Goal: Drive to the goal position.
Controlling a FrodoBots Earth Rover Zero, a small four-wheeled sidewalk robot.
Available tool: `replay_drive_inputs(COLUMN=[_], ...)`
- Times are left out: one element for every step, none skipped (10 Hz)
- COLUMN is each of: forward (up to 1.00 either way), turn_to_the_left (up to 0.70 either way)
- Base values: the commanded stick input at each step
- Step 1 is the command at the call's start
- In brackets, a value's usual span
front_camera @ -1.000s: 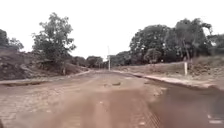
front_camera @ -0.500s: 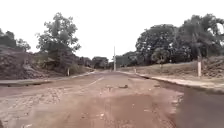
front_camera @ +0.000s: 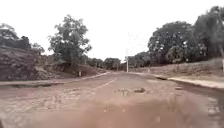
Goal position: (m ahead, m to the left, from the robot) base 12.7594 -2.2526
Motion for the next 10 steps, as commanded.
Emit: replay_drive_inputs(forward=[1.00, 1.00, 1.00, 1.00, 1.00, 1.00, 1.00, 1.00, 1.00, 1.00], turn_to_the_left=[0.00, 0.00, 0.00, 0.00, 0.00, 0.00, 0.00, 0.00, 0.00, 0.00])
